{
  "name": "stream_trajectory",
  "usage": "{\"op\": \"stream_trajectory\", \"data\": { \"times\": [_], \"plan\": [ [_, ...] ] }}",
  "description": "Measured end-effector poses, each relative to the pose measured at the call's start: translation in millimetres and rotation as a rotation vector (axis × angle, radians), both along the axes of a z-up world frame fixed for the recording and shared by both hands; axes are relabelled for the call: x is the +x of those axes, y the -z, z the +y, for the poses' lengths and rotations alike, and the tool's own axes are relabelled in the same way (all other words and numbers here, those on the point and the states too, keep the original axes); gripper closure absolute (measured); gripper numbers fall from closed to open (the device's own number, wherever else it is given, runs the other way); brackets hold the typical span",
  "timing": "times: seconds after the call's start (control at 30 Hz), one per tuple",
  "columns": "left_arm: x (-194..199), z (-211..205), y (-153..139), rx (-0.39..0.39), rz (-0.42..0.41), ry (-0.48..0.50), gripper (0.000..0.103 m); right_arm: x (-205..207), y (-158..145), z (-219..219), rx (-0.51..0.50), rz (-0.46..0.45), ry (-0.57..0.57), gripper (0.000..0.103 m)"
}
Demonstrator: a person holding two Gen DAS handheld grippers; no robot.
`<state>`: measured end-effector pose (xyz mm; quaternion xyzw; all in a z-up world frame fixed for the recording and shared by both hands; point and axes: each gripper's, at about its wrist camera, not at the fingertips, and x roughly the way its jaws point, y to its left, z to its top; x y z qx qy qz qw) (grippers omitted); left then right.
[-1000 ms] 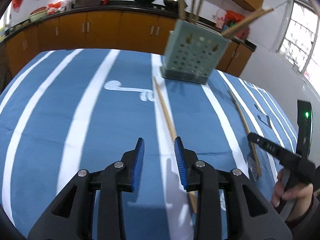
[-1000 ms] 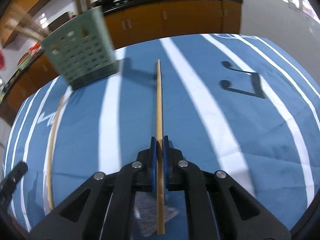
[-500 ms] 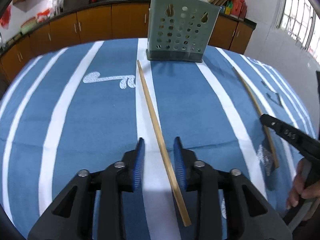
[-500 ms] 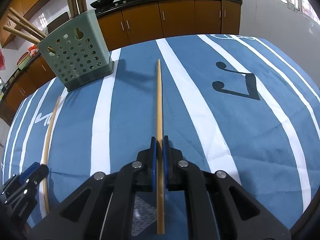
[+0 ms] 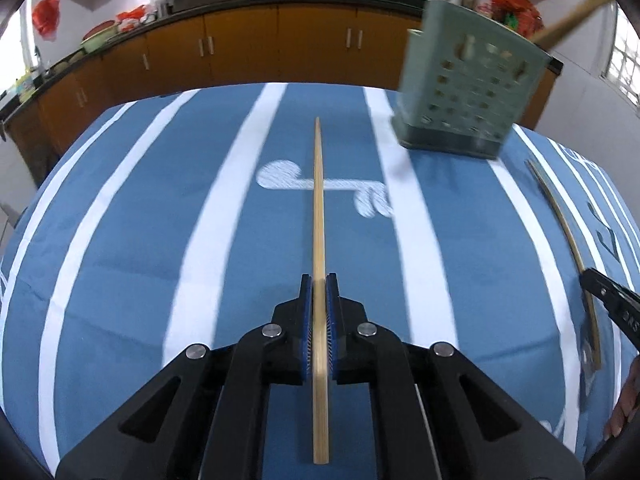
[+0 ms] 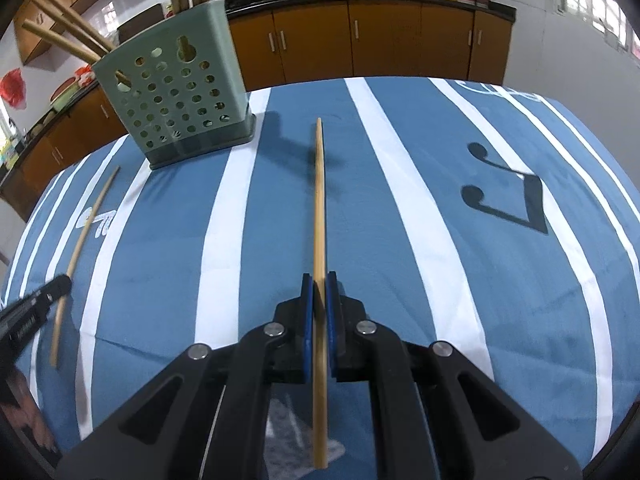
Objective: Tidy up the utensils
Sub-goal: 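Close the right tool on a chopstick while the left tool grasps another, then hold both grasped chopsticks just above the cloth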
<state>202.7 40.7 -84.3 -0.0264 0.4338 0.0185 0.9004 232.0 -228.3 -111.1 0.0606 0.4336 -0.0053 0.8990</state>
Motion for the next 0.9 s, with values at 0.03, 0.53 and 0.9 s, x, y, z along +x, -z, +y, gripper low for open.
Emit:
{"op": "stream_trajectory", "data": {
  "times": [0.03,0.53,0.9],
  "plan": [
    [3.0,1.8,0.1,-0.001,0.000,-0.004,0.096,2.3,-0.1,0.3,-0.008,-0.002,-0.005,0.095],
    [17.0,7.5,0.6,-0.022,-0.026,-0.011,0.094,27.3,1.1,-12.0,-0.070,-0.037,0.000,0.093],
    [17.3,7.3,0.6,-0.034,-0.026,-0.007,0.091,27.2,1.5,-10.5,-0.080,-0.035,0.002,0.093]
  ]
}}
